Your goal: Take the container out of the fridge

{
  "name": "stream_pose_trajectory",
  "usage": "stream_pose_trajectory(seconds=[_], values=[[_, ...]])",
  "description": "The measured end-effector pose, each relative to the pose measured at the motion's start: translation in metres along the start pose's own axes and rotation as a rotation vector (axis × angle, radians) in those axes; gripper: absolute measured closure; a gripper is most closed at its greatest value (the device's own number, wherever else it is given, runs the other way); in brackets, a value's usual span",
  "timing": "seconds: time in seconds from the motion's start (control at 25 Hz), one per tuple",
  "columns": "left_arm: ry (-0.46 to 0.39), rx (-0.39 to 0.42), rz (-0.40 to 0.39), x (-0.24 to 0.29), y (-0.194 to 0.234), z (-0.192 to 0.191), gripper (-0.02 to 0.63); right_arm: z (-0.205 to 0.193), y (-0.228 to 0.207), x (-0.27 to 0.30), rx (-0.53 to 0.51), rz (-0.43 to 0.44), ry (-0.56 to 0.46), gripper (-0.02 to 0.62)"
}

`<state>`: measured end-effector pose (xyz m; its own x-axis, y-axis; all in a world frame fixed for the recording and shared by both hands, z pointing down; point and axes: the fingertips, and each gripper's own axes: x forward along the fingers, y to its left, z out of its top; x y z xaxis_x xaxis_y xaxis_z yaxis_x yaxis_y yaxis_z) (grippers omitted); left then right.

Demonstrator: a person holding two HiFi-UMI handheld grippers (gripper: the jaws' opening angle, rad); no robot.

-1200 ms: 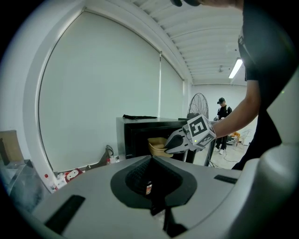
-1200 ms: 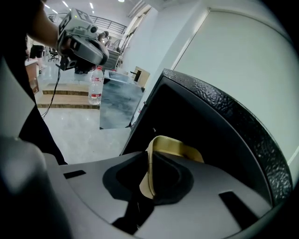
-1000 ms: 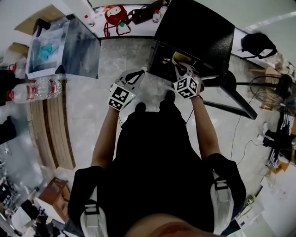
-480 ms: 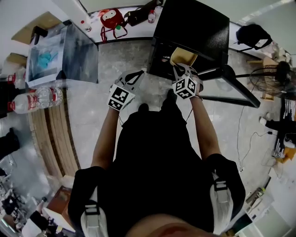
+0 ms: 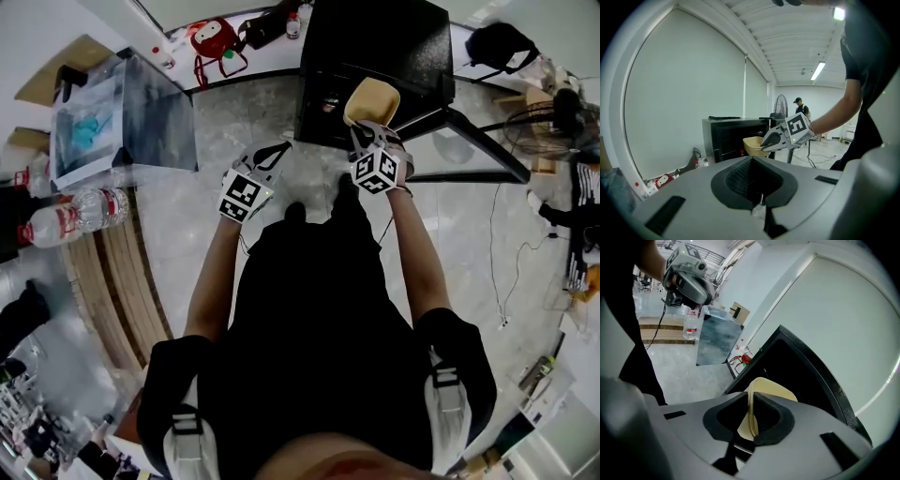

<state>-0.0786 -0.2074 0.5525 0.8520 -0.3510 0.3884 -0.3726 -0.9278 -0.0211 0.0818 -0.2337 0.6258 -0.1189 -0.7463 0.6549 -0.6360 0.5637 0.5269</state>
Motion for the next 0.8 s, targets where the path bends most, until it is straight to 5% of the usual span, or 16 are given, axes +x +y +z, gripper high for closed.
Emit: stream_pose_trajectory(seconds=[0.4,0.8], values=[[-0.014,-0.003,0.029,-0.004,-0.041,0.008,0.588,-0.018,0.014,-0.038,0.002,0.004,-0.022,0.558],[-0.014,-0.031,0.071,0.010,-0.132,0.022,0.588,-0.048,0.026,-0.095,-0.049,0.054,-0.081,0.560]])
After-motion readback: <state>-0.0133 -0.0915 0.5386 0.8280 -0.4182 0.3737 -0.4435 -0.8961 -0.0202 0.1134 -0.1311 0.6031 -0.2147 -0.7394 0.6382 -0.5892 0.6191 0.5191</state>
